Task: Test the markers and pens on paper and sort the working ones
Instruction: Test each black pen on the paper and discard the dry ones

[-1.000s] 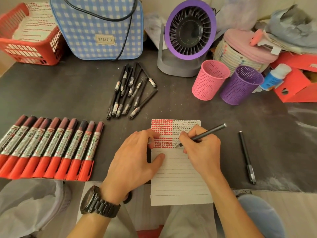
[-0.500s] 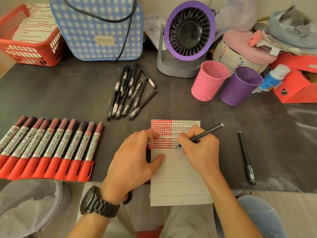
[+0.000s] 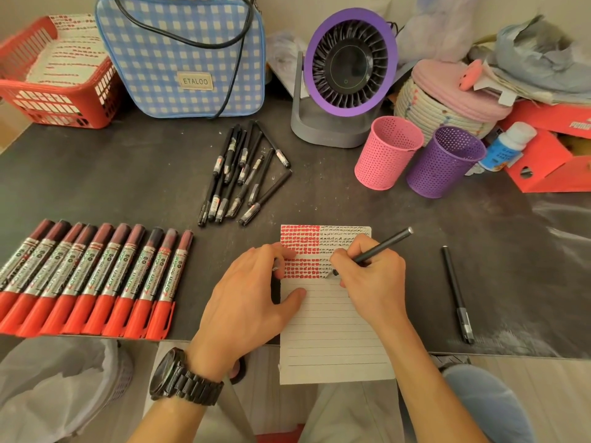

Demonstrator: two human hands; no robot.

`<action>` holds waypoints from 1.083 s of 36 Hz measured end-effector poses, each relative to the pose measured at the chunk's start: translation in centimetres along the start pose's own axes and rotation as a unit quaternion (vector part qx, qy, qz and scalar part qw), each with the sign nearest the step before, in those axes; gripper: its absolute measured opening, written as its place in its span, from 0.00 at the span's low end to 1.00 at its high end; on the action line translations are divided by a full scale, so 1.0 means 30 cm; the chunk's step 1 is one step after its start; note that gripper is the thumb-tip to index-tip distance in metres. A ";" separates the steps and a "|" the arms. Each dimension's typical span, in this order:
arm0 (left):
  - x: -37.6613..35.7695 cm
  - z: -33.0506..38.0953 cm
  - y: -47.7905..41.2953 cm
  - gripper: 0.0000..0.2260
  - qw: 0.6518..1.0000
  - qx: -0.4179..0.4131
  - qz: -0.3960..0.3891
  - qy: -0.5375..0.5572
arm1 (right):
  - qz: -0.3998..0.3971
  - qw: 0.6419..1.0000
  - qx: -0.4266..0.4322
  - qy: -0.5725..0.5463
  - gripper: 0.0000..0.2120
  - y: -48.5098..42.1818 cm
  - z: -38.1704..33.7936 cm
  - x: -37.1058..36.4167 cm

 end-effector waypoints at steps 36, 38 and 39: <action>0.072 -0.019 0.027 0.15 0.990 0.022 0.074 0.118 | -0.095 0.970 -0.039 -0.219 0.06 0.087 -0.008 0.070; 0.086 -0.025 0.032 0.14 0.985 0.031 0.092 0.140 | -0.101 0.971 -0.032 -0.213 0.03 0.088 -0.019 0.067; 0.091 -0.027 0.034 0.14 0.984 0.032 0.099 0.146 | -0.102 0.971 -0.031 -0.212 0.02 0.088 -0.022 0.066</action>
Point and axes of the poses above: each hand's wrist, its own y-axis away from the middle knuckle, its own x-axis out of the back of the hand, z = x × y, the point moved 10 cm from there along -y, towards the middle knuckle, and after that the axes turned 4 degrees about -y, right-handed, at the moved point
